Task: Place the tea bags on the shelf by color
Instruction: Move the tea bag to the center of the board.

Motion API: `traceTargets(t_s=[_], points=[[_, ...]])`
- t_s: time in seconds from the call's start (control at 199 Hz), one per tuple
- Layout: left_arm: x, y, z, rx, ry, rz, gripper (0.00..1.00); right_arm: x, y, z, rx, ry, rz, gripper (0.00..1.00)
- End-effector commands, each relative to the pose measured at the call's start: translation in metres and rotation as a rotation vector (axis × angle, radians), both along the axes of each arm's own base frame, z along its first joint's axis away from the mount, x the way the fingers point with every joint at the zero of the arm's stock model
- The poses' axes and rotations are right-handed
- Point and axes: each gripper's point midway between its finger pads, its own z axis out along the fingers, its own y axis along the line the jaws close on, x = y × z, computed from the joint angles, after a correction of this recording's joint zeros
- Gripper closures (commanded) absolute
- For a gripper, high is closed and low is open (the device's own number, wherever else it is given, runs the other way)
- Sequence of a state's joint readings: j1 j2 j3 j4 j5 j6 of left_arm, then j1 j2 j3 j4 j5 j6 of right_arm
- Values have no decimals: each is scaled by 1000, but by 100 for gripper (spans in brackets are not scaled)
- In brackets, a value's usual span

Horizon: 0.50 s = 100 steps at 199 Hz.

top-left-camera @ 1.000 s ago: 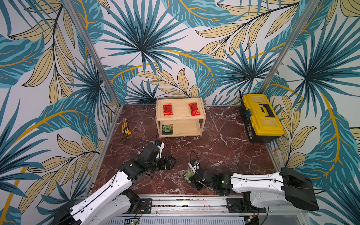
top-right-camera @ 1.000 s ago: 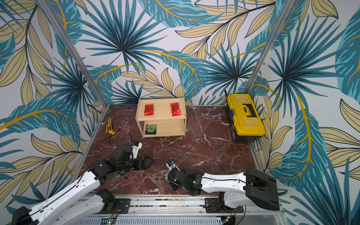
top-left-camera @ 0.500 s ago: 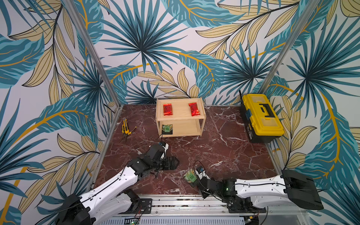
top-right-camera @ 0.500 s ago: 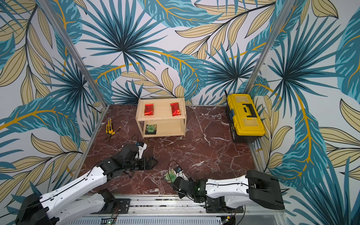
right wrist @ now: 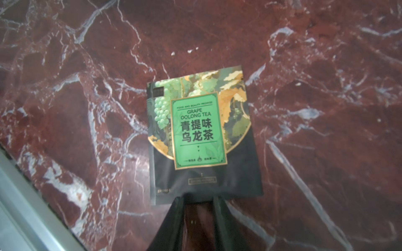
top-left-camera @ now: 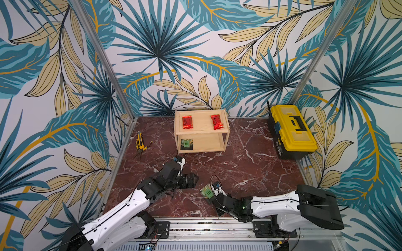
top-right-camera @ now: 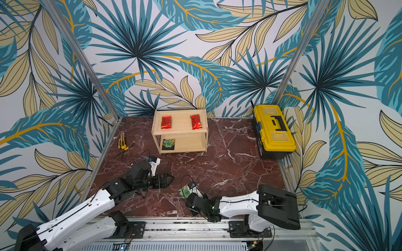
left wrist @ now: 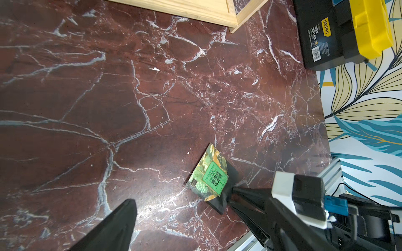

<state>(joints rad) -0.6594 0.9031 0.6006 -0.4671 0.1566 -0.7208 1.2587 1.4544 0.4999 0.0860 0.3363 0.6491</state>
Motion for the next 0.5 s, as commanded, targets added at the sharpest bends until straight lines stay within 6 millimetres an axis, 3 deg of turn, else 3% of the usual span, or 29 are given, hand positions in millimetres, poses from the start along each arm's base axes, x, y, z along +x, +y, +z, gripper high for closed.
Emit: traceTargets(t_s=[0.0,0.151,0.497], points=[[-1,3,-9,19,0,-11,3,7,4,-18,-34,24,35,71],[-3,10,-9,39,-1,4,4,17,25,-21,-8,40,57,73],[-6,19,-10,10,-6,42,4,22,58,-14,23,37,153,73]])
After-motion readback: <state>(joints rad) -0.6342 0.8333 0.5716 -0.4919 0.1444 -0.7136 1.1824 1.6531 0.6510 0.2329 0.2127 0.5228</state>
